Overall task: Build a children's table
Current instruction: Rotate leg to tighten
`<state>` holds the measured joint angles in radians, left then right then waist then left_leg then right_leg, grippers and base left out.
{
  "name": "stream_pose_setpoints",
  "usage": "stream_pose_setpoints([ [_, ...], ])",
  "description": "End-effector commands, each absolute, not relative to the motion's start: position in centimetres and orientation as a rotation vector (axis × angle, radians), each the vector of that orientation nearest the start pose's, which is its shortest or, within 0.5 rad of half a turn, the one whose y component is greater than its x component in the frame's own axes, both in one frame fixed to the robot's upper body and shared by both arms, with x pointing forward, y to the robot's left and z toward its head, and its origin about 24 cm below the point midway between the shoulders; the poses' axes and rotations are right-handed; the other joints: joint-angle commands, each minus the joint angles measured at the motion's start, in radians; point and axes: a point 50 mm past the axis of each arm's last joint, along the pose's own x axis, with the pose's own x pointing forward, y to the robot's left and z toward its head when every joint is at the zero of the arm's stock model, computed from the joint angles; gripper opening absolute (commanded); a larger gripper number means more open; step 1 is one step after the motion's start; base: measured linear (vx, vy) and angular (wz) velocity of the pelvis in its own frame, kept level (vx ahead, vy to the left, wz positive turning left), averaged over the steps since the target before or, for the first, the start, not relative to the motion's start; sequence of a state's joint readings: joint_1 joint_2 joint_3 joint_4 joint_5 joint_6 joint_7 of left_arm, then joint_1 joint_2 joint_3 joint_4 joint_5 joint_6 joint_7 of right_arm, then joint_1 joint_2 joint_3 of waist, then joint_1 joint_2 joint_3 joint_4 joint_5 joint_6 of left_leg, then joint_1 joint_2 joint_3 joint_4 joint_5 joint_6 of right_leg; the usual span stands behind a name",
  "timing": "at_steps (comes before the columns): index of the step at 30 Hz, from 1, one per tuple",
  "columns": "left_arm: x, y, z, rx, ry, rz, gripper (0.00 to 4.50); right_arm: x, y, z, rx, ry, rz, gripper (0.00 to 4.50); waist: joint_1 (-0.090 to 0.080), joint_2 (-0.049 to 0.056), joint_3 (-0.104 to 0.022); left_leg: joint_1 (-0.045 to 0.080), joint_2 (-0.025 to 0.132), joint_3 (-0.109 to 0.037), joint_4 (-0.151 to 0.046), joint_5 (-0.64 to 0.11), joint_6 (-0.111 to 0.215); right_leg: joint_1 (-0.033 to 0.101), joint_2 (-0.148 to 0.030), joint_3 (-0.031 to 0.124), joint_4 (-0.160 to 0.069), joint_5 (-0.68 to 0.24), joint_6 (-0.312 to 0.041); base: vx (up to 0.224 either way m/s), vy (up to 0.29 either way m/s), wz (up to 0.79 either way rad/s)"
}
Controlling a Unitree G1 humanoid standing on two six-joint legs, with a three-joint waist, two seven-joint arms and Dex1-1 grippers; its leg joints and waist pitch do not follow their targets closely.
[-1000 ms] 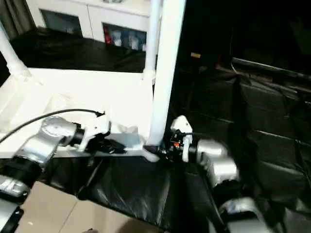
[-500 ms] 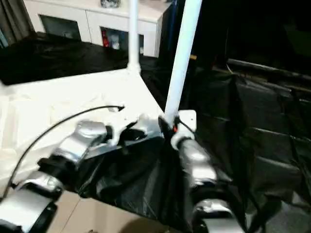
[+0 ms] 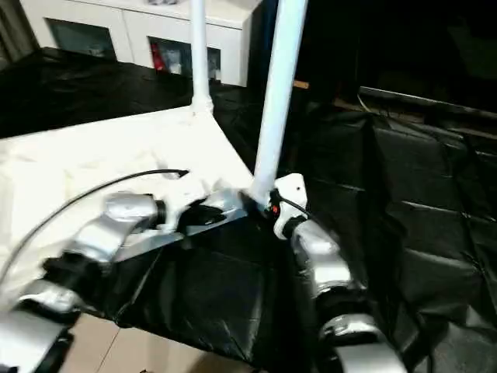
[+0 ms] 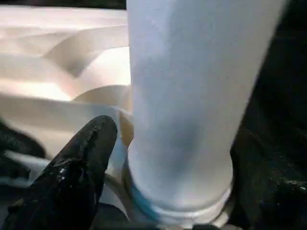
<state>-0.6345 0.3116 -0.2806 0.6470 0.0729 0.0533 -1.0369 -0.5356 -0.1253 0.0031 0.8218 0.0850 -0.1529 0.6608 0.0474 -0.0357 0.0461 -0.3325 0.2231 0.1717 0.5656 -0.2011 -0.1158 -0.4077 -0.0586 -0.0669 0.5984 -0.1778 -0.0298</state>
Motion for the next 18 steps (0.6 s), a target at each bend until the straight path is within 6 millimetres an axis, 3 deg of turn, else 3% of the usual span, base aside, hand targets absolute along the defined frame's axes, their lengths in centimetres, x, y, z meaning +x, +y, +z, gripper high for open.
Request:
stream_pose_setpoints([
  [1, 31.7, 12.3, 4.0, 0.468, 0.464, -1.301, 0.0, 33.1, -12.1, 3.3, -0.025, 0.16, 0.845, 3.74, 0.002, -0.006, -0.058, -0.012, 0.008, 0.01, -0.053, -0.113, 0.098, 0.062, -0.071, 0.049, -0.057, -0.131, -0.23, 0.0, 0.0, 0.0],
  [5, 31.2, 13.6, 4.4, 0.496, 0.493, -1.381, 0.0, 32.4, -12.8, 3.9, -0.035, 0.214, 1.084, 3.74, 0.005, -0.004, -0.056, -0.008, 0.013, 0.009, -0.054, -0.118, 0.105, 0.061, -0.07, 0.048, -0.054, -0.122, -0.241, 0.0, 0.0, 0.0],
  [8, 31.1, 14.1, 4.5, 0.518, 0.505, -1.403, 0.0, 32.2, -13.1, 4.0, -0.033, 0.239, 1.149, 3.47, 0.013, -0.006, -0.052, -0.009, 0.015, 0.012, -0.053, -0.103, 0.099, 0.06, -0.068, 0.047, -0.05, -0.097, -0.25, 0.0, 0.0, 0.0],
  [18, 31.2, 15.2, 5.3, 0.532, 0.516, -1.428, 0.0, 31.1, -13.3, 3.8, -0.049, 0.298, 1.298, 2.74, 0.023, -0.004, -0.052, -0.007, 0.014, 0.012, -0.054, -0.129, 0.058, 0.059, -0.069, 0.047, -0.054, -0.156, -0.233, 0.0, 0.0, 0.0],
])
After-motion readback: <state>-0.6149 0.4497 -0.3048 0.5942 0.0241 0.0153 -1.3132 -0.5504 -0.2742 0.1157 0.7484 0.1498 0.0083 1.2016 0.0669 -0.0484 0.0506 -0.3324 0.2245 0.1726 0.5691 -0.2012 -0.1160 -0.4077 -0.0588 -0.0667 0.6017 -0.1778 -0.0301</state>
